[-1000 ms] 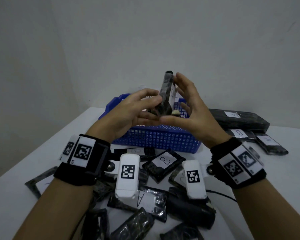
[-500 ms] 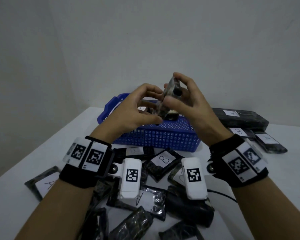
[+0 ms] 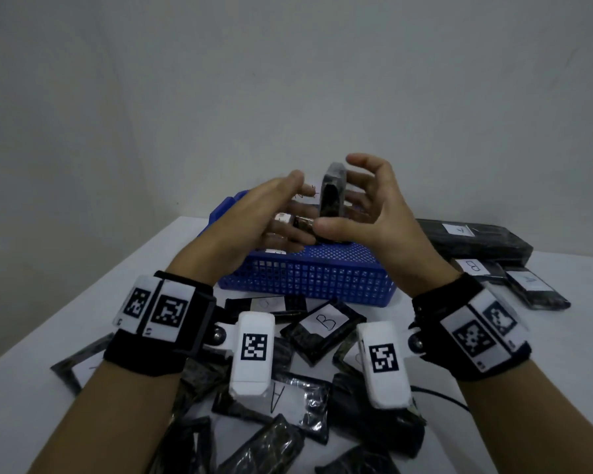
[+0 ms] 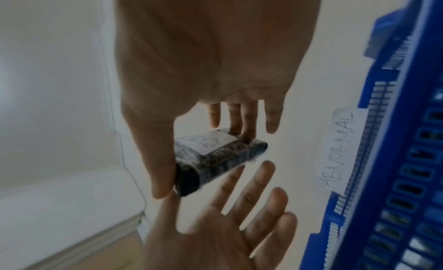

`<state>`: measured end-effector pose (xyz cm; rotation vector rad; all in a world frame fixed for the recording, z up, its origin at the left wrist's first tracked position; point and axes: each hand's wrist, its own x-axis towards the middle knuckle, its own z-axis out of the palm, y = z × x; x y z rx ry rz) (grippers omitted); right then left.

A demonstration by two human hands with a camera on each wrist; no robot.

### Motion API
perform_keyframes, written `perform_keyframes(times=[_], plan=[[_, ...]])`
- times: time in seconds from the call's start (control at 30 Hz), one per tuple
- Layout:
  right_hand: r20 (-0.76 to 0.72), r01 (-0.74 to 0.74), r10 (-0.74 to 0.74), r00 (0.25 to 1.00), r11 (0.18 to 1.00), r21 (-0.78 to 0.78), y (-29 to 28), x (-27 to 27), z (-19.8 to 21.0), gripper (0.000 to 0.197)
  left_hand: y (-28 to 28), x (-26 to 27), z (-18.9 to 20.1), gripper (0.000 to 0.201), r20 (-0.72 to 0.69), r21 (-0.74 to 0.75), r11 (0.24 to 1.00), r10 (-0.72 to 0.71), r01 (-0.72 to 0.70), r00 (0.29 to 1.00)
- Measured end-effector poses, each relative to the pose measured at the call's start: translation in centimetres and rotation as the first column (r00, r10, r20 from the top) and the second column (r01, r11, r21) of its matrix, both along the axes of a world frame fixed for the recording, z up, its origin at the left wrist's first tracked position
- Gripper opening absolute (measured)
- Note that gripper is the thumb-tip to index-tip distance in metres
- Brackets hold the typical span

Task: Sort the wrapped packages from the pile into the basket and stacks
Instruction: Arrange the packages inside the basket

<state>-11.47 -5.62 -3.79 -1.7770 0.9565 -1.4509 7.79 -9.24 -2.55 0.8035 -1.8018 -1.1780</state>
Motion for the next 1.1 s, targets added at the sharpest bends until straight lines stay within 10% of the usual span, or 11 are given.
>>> perform_keyframes(times=[0.2, 0.47, 0.73, 1.1], plan=[[-0.295, 0.020, -0.039, 0.955, 0.998, -0.067, 0.3, -0.1, -0.2, 0.110, 0.2, 0.2, -0.3, 0.051, -0.066, 0.127, 0.980, -0.148, 0.155, 0.987], [-0.040, 0.157, -0.159, 0.986, 0.986, -0.046, 0.0, 0.1, 0.0, 0.056, 0.1, 0.5, -0.6, 0.058, 0.058, -0.045, 0.989, -0.140, 0.142, 0.988], [-0.064, 0.138, -0.145, 0.987, 0.985, -0.102, 0.7, 0.6, 0.3, 0.054, -0.2, 0.4, -0.7, 0.067, 0.075, -0.177, 0.980, -0.077, 0.089, 0.994], [0.305, 0.111, -0.095, 0.948, 0.993, -0.038, 0.5, 0.9, 0.8, 0.010, -0.6, 1.0, -0.7, 0.063, 0.024, -0.256, 0.961, -0.100, 0.103, 0.995]])
